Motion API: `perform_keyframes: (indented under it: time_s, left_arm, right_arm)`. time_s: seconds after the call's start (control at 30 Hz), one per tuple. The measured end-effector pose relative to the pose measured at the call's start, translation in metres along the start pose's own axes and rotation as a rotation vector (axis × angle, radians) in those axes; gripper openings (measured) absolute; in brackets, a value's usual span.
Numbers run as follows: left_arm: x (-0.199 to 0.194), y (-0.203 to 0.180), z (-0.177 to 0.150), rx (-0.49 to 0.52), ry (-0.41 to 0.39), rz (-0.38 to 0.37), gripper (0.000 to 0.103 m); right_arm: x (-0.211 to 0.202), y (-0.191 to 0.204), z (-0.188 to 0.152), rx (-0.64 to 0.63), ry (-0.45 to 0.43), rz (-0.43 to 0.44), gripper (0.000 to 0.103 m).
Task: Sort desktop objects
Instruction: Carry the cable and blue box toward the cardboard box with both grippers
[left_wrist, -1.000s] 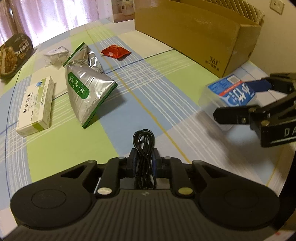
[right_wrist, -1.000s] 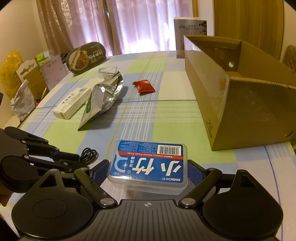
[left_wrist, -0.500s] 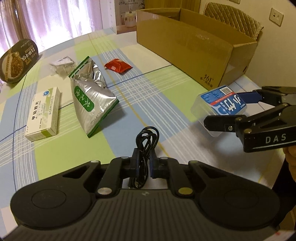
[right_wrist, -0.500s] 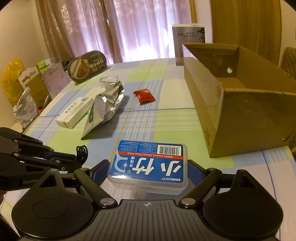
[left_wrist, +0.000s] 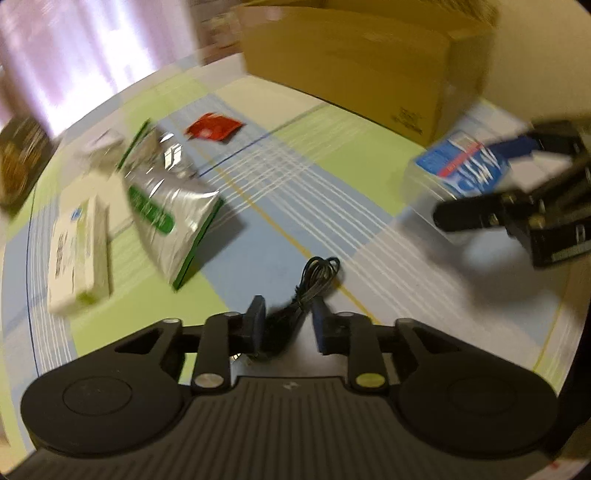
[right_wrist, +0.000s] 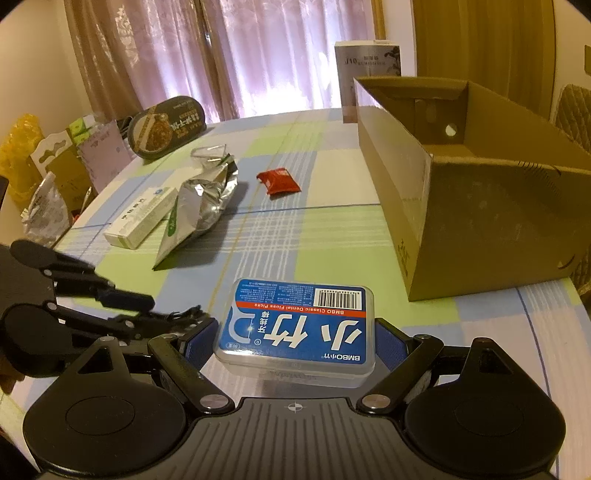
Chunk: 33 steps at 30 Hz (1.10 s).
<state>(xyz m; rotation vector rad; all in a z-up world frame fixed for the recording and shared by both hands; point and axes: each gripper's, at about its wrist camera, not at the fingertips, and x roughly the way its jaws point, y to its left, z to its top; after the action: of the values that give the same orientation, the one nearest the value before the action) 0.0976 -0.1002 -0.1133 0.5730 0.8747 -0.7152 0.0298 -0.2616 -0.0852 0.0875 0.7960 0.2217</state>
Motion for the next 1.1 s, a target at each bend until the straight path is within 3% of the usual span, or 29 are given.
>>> perform_keyframes:
  time_s: [0.07, 0.17, 0.23, 0.3, 0.47, 0.77, 1.1]
  left_arm:
    - [0.006, -0.001, 0.003, 0.072, 0.015, -0.011, 0.027]
    - [0.014, 0.002, 0.007, 0.101, 0.026, -0.056, 0.028]
    - [0.018, 0.006, 0.011, 0.091, 0.031, -0.088, 0.027]
    - [0.021, 0.008, 0.014, 0.071, 0.039, -0.117, 0.013]
    - [0.014, 0.006, 0.017, 0.035, 0.038, -0.142, 0.011]
    - [-0.022, 0.010, 0.024, -0.091, -0.045, -0.115, 0.011]
    - [-0.053, 0.002, 0.029, -0.116, -0.108, -0.100, 0.011]
  right_arm:
    - [0.003, -0.002, 0.000, 0.003, 0.004, 0.000, 0.085]
    - [0.008, -0.003, 0.000, 0.008, 0.010, 0.001, 0.085]
    - [0.010, -0.004, -0.001, 0.010, 0.014, 0.004, 0.085]
    - [0.013, -0.004, -0.001, 0.012, 0.019, 0.007, 0.085]
    - [0.011, -0.004, 0.000, 0.013, 0.013, 0.016, 0.085]
    - [-0.008, -0.002, 0.008, 0.011, -0.034, 0.023, 0.085]
    - [-0.037, 0.003, 0.013, 0.002, -0.089, 0.018, 0.085]
